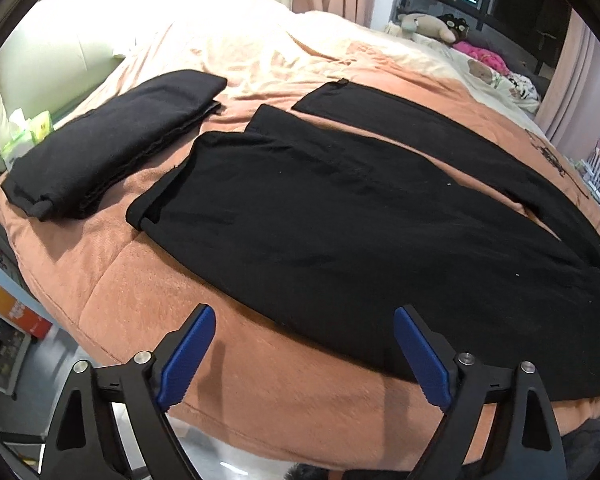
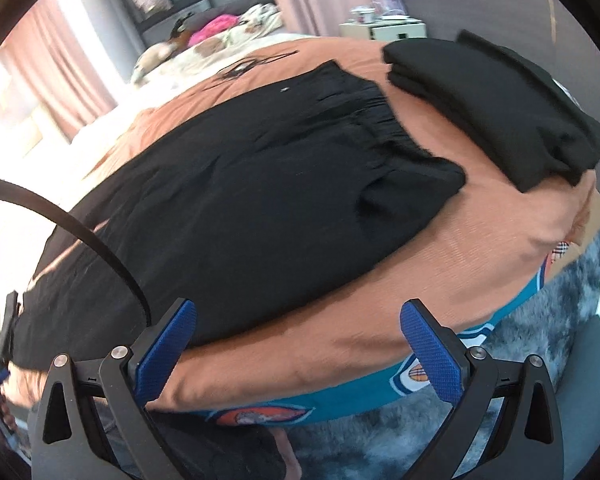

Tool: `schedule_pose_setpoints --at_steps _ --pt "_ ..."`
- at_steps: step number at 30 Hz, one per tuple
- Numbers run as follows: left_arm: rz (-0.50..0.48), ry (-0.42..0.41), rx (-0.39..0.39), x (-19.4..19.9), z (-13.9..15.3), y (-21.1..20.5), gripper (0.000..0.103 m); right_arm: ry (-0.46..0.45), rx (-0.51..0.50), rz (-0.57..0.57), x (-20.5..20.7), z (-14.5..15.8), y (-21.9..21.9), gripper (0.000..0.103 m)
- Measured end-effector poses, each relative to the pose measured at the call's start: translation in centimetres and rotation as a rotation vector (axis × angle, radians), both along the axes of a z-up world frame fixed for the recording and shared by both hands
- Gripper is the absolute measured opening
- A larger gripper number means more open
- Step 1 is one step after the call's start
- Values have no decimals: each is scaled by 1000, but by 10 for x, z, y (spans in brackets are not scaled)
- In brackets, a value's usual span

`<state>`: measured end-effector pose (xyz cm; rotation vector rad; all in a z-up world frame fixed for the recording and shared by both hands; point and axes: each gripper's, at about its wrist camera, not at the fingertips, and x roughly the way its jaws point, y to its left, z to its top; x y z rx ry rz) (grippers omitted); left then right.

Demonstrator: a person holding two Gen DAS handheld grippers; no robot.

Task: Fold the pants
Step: 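Move both tools down toward the cuff ends of the black pants, then close the left tool on one pant cuff while the right tool grips the other cuff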

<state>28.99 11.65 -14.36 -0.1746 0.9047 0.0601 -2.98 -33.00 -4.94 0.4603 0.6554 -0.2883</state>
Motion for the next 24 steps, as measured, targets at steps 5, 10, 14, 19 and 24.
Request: schedule_pose_setpoints --at_steps 5,10,14,19,24 --pt "22 19 -24 6 -5 7 87 -21 81 -30 3 -12 -29 89" --pt "50 29 -60 8 -6 19 81 -25 151 -55 18 -28 -56 77" --pt "90 39 -84 8 -8 32 76 -51 200 -71 21 -35 -72 74" --pt "136 60 -148 11 -15 47 70 -72 207 -74 26 -35 -81 74" --pt "163 45 -233 19 -17 58 70 -91 228 -82 36 -37 -91 74"
